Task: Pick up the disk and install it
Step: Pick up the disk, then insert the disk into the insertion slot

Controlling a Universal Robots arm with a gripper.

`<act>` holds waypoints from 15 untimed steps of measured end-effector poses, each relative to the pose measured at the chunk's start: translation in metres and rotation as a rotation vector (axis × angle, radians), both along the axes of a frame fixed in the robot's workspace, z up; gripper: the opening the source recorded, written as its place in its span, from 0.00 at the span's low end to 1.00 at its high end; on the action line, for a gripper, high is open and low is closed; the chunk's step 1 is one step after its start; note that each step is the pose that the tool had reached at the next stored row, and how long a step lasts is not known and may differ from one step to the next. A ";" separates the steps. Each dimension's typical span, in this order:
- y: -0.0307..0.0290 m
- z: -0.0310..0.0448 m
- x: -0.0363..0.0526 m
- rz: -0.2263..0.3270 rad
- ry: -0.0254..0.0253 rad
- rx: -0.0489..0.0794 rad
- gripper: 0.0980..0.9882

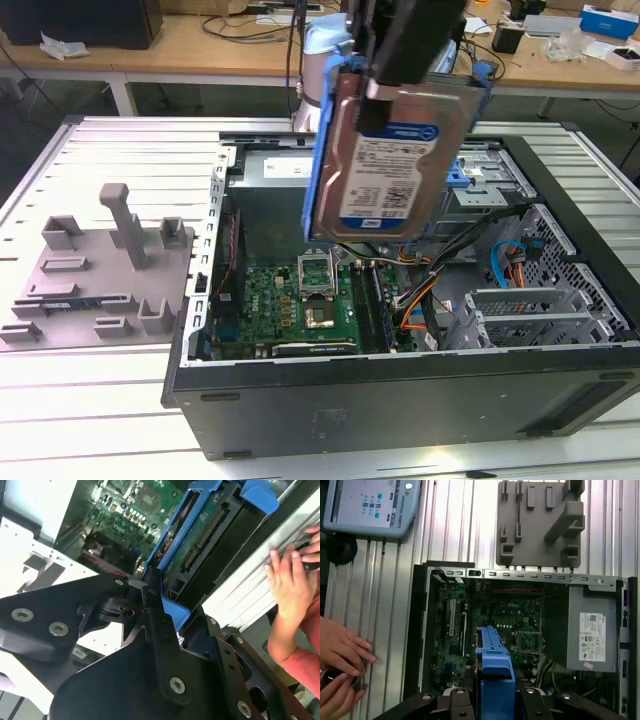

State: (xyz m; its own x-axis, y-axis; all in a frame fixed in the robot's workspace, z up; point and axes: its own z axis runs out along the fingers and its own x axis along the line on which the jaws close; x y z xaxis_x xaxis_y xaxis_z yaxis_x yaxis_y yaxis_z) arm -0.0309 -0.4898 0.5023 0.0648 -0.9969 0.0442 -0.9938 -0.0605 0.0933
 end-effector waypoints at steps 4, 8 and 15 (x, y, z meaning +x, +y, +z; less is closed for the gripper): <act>-0.0064 0.0000 0.0465 0.005 0.0000 0.000 0.30; -0.0064 0.0000 0.0468 0.005 0.0001 0.000 0.30; -0.0064 0.0000 0.0476 0.005 0.0001 0.000 0.30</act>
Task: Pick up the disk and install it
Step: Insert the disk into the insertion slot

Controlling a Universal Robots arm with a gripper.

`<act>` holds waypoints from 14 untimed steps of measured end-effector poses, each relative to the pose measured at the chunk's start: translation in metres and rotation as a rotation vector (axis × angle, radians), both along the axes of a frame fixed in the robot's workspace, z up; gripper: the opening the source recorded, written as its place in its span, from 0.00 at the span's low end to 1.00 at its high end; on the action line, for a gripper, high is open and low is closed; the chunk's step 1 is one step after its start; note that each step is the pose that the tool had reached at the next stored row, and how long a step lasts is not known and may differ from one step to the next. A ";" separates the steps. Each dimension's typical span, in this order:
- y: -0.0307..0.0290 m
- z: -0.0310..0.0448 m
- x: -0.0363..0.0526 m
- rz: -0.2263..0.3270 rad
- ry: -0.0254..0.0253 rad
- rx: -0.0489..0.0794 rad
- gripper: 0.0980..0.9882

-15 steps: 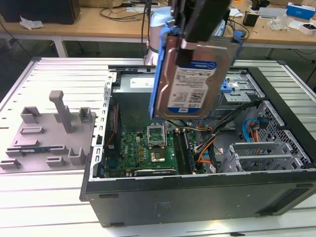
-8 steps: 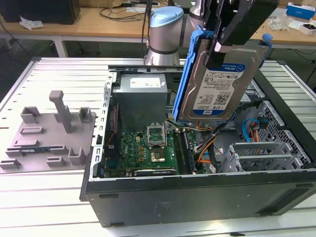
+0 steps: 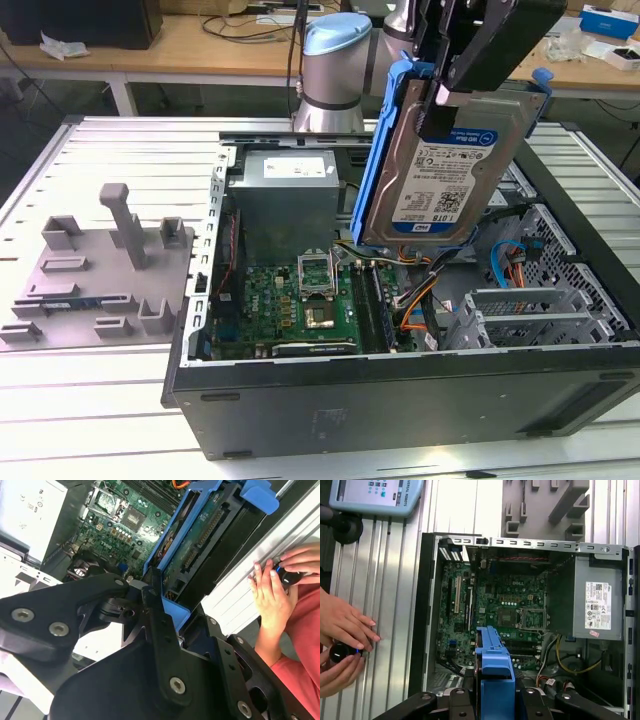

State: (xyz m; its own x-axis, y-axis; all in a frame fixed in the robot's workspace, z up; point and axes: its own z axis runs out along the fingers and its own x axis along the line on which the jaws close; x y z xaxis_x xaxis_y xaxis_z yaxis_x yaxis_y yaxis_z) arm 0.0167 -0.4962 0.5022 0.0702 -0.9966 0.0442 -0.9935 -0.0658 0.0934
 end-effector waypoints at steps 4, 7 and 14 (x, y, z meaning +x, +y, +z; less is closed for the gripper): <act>0.0000 0.0000 0.0001 0.000 -0.0001 0.000 0.30; 0.0000 -0.0001 -0.0054 0.000 -0.0204 0.008 0.30; -0.0005 -0.0006 -0.0105 -0.016 -0.0575 0.032 0.30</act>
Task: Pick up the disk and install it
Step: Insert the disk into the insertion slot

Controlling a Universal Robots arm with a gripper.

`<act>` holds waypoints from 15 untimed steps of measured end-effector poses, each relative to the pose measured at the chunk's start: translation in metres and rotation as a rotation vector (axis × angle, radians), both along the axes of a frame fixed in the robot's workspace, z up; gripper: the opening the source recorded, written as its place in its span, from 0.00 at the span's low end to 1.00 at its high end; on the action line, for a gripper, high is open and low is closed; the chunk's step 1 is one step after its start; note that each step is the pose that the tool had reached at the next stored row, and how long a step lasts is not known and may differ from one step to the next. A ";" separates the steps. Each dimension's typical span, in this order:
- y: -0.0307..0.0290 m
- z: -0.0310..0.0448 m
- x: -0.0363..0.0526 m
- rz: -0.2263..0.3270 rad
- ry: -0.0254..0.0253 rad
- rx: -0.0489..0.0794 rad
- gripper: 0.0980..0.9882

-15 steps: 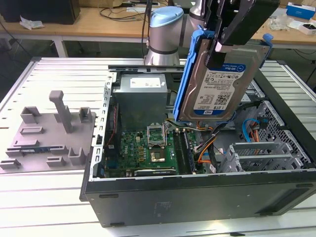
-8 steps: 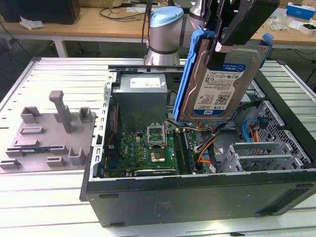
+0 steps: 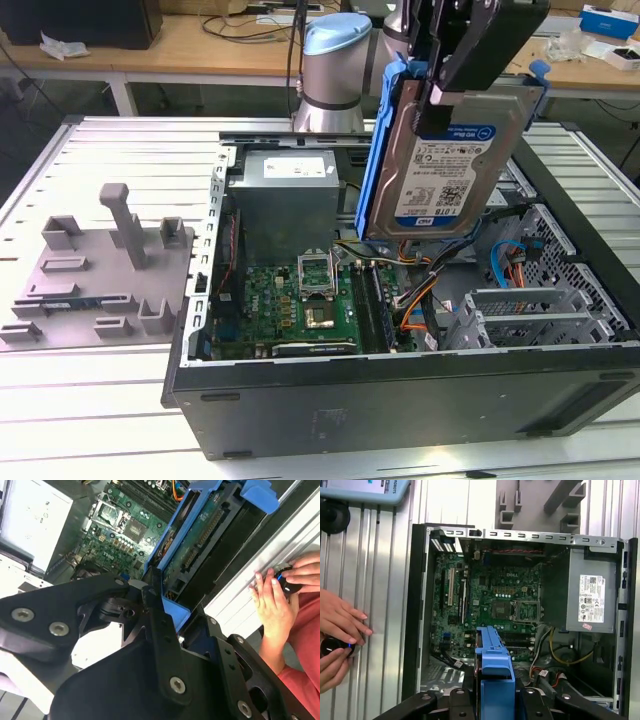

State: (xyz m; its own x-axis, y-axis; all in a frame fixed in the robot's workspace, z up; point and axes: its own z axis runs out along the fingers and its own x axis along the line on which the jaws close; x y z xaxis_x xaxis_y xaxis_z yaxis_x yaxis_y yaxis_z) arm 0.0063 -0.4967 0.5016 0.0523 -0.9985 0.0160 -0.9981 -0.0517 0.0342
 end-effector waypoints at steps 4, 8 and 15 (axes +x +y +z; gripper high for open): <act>0.0000 -0.0020 0.0001 -0.058 -0.0002 0.000 0.30; -0.0008 -0.0044 0.0001 -0.072 -0.0276 0.002 0.30; -0.0027 -0.0052 0.0000 -0.073 -0.0514 0.003 0.30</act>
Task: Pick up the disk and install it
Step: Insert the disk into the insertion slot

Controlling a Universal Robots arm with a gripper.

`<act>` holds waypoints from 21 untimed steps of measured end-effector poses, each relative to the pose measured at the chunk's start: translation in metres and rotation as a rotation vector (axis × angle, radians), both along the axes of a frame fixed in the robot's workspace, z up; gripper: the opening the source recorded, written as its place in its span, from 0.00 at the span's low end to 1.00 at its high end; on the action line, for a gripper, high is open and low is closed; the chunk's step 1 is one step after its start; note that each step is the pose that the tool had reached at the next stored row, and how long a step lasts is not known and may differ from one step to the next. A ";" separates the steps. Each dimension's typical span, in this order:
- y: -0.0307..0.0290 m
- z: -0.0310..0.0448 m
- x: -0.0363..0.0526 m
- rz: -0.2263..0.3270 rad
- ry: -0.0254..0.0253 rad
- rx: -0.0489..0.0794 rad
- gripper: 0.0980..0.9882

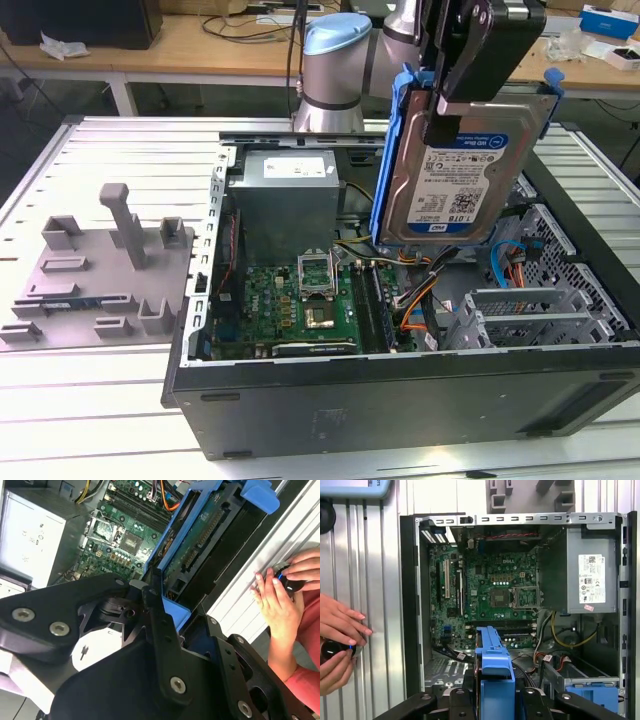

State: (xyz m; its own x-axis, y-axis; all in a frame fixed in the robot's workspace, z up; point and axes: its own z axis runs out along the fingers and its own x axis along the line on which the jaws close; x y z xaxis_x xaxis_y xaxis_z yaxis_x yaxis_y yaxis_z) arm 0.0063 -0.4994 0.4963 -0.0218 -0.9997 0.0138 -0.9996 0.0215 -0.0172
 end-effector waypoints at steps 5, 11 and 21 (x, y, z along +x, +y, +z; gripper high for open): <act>-0.0114 -0.0013 0.0000 0.000 0.0000 0.001 0.30; -0.0244 -0.0026 0.0109 0.000 0.0002 0.009 0.30; -0.0275 -0.0047 0.0543 0.015 0.0152 0.010 0.30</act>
